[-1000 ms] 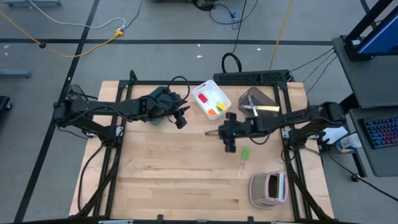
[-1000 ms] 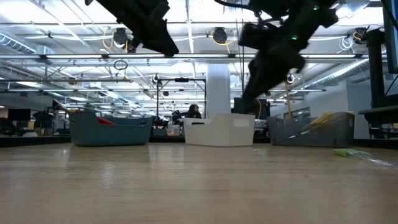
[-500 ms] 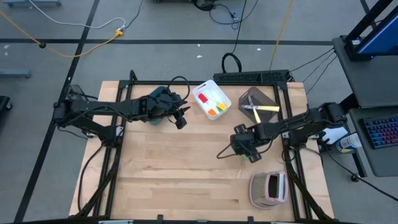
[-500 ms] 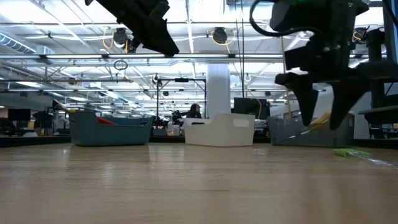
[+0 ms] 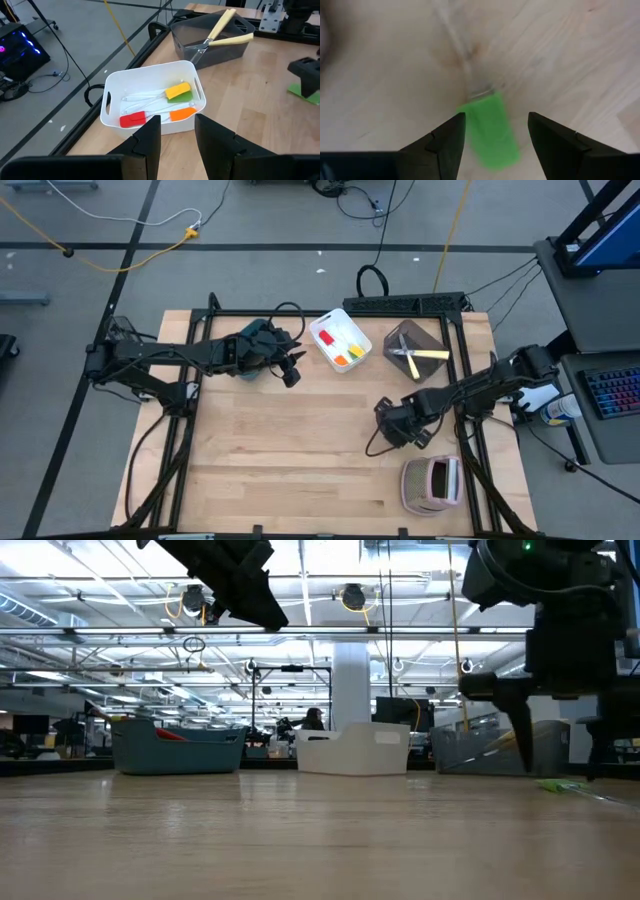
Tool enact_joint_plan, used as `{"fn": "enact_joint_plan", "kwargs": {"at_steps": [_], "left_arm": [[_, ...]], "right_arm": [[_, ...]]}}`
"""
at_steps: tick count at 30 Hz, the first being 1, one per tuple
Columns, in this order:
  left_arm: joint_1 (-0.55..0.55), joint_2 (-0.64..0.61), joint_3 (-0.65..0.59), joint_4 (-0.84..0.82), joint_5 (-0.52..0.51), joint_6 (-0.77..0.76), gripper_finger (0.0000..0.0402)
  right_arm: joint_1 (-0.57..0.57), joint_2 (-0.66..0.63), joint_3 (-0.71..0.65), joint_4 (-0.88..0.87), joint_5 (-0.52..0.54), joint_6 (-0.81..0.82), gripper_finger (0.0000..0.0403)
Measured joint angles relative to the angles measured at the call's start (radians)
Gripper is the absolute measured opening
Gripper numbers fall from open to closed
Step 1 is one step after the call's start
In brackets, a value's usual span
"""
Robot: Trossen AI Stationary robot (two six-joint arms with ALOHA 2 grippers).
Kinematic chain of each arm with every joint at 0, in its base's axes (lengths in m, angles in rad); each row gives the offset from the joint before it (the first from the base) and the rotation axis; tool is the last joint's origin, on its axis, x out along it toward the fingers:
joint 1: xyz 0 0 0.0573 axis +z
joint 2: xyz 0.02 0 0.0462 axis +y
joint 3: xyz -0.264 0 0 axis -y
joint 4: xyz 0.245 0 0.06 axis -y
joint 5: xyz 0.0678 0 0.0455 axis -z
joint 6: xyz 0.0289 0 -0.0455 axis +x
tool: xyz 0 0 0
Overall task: Pick & Place Kitchen Items
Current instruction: Put the green spatula into the white bin
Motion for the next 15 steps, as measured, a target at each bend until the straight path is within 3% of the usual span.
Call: {"fn": "enact_joint_plan", "kwargs": {"at_steps": [7,15], "left_arm": [[0.0,0.0,0.0,0.002,0.0,-0.002,0.0122],[0.0,0.0,0.0,0.003,-0.001,-0.003,0.0122]], "right_arm": [[-0.001,-0.005,-0.083,0.13,0.031,-0.137,0.0211],[-0.003,-0.003,-0.092,0.086,0.052,-0.123,0.0209]]}}
